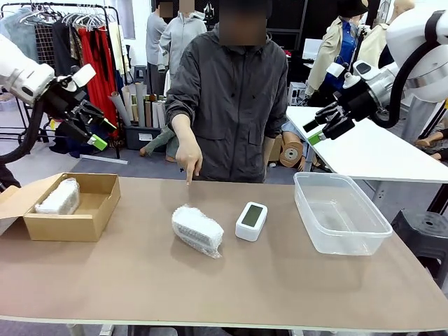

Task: Separate and place wrapped and unwrapped clocks.
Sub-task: Pick up the Digital clock indicated by the person.

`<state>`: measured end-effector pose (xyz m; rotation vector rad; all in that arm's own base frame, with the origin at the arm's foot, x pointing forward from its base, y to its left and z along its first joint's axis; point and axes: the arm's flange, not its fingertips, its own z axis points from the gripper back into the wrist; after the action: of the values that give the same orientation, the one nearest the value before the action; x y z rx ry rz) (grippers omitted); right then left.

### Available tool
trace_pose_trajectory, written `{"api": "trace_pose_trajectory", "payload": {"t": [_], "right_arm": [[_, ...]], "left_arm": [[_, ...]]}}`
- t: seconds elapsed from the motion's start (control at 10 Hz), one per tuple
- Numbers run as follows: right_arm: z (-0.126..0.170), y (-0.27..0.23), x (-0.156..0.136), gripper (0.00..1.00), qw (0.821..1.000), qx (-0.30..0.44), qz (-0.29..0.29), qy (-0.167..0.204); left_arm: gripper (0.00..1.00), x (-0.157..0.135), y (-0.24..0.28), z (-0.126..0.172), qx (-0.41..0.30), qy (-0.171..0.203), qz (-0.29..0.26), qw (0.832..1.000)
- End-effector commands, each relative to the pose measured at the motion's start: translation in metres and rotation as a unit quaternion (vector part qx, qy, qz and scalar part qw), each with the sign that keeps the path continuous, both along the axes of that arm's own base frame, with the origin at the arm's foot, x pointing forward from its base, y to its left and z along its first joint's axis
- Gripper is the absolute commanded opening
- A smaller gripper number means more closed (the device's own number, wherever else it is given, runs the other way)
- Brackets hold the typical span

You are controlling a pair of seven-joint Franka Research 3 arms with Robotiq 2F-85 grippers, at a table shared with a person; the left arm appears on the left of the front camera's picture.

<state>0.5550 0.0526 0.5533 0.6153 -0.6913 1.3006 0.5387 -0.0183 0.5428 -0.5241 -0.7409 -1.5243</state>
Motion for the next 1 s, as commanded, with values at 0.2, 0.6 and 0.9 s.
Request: {"api": "trace_pose_trajectory", "payload": {"t": [0.2,0.6,0.9], "right_arm": [[0.002,0.001,0.000,1.00,1.000,-0.001,-0.001,-0.003],[0.002,0.001,0.000,1.00,1.000,-0.001,-0.001,-0.003],[0.002,0.001,0.000,1.00,1.000,-0.001,-0.001,-0.003]], "left_arm": [[1.00,-0.035,-0.046,0.039,0.101,-0.059,-0.035,0.992],[1.00,-0.065,-0.111,0.043,0.192,-0.086,-0.061,0.976],[1.00,-0.074,-0.157,0.012,0.228,-0.094,-0.070,0.967]]}}
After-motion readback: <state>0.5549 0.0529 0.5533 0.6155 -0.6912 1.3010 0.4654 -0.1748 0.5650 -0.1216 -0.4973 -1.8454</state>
